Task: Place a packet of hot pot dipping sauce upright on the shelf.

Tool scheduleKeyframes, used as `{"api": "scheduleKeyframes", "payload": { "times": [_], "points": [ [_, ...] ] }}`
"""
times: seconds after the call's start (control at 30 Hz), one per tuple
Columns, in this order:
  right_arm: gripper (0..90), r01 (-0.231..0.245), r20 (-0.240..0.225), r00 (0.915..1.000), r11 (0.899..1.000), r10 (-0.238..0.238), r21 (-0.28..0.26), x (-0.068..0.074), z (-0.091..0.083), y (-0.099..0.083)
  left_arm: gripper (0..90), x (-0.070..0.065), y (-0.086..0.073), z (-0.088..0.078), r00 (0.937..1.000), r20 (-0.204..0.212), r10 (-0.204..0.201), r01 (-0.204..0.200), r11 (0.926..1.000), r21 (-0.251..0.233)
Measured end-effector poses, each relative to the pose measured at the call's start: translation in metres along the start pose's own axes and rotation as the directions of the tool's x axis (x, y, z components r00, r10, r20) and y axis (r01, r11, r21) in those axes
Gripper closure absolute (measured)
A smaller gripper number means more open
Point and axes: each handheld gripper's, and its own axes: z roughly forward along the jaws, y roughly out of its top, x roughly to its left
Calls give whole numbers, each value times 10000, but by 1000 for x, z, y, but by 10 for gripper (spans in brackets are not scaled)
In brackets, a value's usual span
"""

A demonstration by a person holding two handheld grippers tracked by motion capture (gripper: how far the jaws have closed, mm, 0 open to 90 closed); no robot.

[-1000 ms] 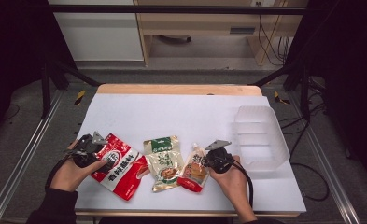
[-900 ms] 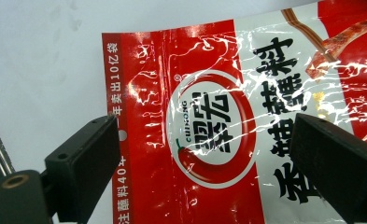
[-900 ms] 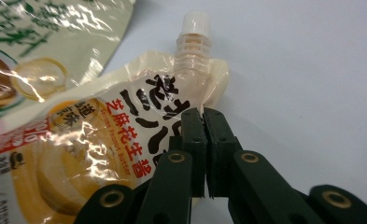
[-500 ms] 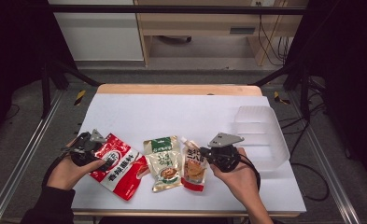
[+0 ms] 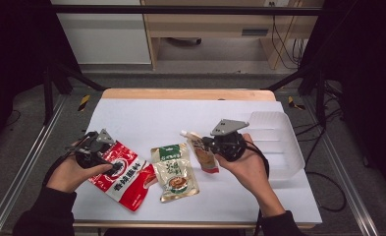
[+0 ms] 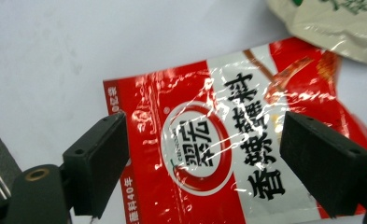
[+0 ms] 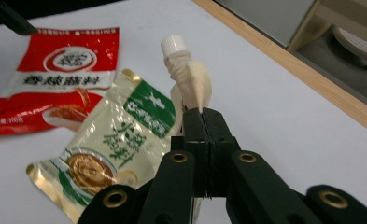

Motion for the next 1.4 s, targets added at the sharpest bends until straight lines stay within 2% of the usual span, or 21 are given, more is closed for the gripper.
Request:
{"api": "scheduleKeyframes", "payload": {
  "times": [0.03, 0.1, 0.13, 0.33, 0.4, 0.47, 0.53, 0.63, 0.87, 0.9, 1.0, 1.07, 1.17, 1.3, 1.33, 1.4],
  "points": [
    [900, 78, -225, 9997, 9998, -82, -181, 0, 5, 9, 175, -1, 6, -3, 9998, 45, 187, -188, 9998, 10],
    [900, 131, -307, 9994, 9996, -139, -259, 0, 7, 12, 176, -2, 10, -4, 9995, 43, 307, -307, 9995, 25],
    [900, 186, -526, 9984, 9989, -208, -427, 4, 12, 21, 182, -3, 15, -6, 9990, 83, 444, -444, 9990, 25],
    [900, 326, -988, 9943, 9974, -389, -648, 13, 25, 38, 207, -9, 33, -19, 9946, 170, 1026, -1021, 9944, -264],
    [900, 314, -1218, 9917, 9969, -401, -726, 18, 30, 44, 213, -12, 38, -24, 9930, 268, 1147, -1134, 9925, -453],
    [900, 330, -1426, 9888, 9966, -436, -754, 22, 36, 48, 220, -15, 43, -28, 9915, 180, 1292, -1280, 9903, -533],
    [900, 353, -1590, 9862, 9966, -468, -742, 27, 42, 52, 227, -16, 47, -32, 9898, 424, 1362, -1327, 9881, -775],
    [900, 527, -1825, 9810, 9958, -658, -754, 38, 52, 59, 250, -17, 52, -34, 9889, 452, 1418, -1380, 9873, -784],
    [900, 624, -2123, 9742, 9952, -770, -748, 49, 61, 65, 298, -19, 63, -34, 9817, 601, 1809, -1771, 9822, -627],
    [900, 626, -2232, 9716, 9949, -788, -789, 50, 62, 66, 312, -20, 64, -33, 9813, 566, 1837, -1801, 9815, -643],
    [900, 709, -2324, 9687, 9945, -872, -774, 53, 64, 67, 340, -22, 68, -33, 9750, 922, 2022, -1941, 9768, -901],
    [900, 739, -2395, 9666, 9942, -907, -785, 55, 65, 67, 347, -23, 71, -33, 9730, 860, 2142, -2069, 9746, -859],
    [900, 734, -2490, 9641, 9939, -919, -823, 58, 65, 67, 361, -23, 75, -32, 9723, 906, 2156, -2075, 9739, -916],
    [900, 742, -2619, 9604, 9933, -950, -885, 59, 66, 67, 418, -23, 79, -31, 9689, 926, 2296, -2215, 9710, -904],
    [900, 697, -2676, 9591, 9933, -921, -921, 59, 66, 67, 456, -23, 79, -31, 9687, 966, 2288, -2199, 9709, -952],
    [900, 673, -2694, 9588, 9934, -902, -931, 59, 66, 67, 477, -22, 80, -30, 9685, 996, 2284, -2178, 9701, -1070]
  ]
}}
